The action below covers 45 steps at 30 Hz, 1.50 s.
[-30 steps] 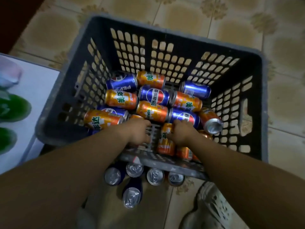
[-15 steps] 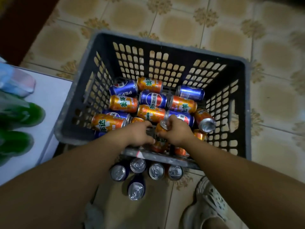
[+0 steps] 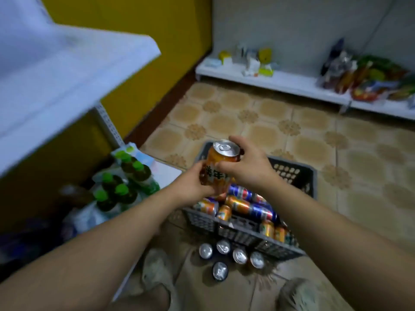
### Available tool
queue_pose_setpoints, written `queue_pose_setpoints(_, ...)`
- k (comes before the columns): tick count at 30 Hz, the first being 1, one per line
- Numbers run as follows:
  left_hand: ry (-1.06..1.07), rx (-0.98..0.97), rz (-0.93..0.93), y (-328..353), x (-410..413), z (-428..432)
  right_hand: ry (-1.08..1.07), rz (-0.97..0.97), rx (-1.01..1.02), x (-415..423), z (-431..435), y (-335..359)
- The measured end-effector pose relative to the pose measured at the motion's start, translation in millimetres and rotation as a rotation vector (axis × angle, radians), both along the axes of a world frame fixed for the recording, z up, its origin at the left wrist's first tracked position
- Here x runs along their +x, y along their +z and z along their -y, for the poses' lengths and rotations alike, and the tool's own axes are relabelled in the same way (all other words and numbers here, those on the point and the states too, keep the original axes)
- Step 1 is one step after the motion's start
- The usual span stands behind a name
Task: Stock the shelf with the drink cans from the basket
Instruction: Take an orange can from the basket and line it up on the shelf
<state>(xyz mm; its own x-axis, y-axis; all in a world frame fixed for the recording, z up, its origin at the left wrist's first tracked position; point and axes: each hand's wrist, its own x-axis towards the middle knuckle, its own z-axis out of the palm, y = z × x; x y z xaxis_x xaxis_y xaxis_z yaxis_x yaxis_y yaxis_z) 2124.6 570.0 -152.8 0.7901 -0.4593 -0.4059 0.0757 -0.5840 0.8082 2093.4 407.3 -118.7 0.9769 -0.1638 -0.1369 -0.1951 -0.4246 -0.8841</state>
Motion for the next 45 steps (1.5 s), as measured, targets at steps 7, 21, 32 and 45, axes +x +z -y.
queue_pose_setpoints(7,0.160,-0.004,0.294,159.0,-81.4,-103.9,0.239,0.206,-0.038,-43.2,-100.2,160.7)
queue_pose_setpoints(21,0.624,0.600,0.304,230.3,-276.9,-350.7,0.784,0.319,-0.058,-144.6,-335.2,255.3)
queue_pose_setpoints(32,0.828,0.972,0.210,205.8,-328.0,-438.1,0.959,0.322,-0.105,-138.5,-451.1,238.5)
queue_pose_setpoints(45,0.899,0.940,0.165,187.7,-323.5,-457.2,1.024,0.452,-0.415,-70.9,-523.7,215.1)
